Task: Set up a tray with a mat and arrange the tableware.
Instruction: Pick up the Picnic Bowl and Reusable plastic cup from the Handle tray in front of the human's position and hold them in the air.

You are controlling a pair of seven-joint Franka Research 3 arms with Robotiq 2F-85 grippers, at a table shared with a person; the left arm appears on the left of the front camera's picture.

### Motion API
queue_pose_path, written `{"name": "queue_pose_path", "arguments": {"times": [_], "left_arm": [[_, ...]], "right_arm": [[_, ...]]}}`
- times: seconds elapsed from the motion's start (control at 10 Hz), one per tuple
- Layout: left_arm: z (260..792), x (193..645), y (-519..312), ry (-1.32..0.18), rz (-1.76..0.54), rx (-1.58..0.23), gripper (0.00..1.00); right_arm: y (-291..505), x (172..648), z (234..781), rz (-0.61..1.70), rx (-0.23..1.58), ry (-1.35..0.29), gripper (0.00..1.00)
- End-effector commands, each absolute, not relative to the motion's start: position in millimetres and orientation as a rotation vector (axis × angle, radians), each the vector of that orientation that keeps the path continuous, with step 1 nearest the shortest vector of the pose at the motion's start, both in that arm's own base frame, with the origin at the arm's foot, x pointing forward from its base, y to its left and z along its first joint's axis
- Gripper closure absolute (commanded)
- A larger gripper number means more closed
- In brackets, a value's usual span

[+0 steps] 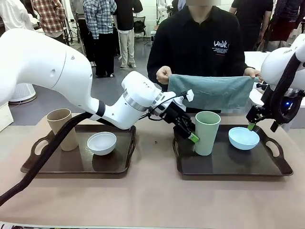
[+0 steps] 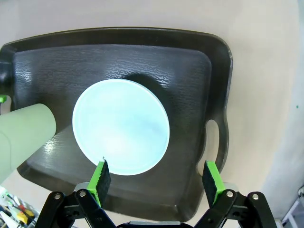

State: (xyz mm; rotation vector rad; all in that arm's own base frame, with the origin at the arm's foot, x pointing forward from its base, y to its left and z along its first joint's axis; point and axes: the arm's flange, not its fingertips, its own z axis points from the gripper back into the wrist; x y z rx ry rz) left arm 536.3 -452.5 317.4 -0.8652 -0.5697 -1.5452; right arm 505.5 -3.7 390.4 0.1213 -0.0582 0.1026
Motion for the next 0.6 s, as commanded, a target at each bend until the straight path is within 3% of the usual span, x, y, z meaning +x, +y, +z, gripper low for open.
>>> {"name": "queue_pose_path", "arguments": {"times": [0.0, 0.5], "left_arm": [[316.9, 543.6, -464.4, -0.592, -1.594, -0.857, 0.00], [310.9, 544.5, -483.8, -0.699, -1.715, -0.871, 0.00]], "right_arm": [[-6.2, 514.2, 382.8, 0.116, 0.144, -0.072, 0.00], [-2.7, 525.9, 351.6, 0.175, 0.150, -0.095, 0.00]]}}
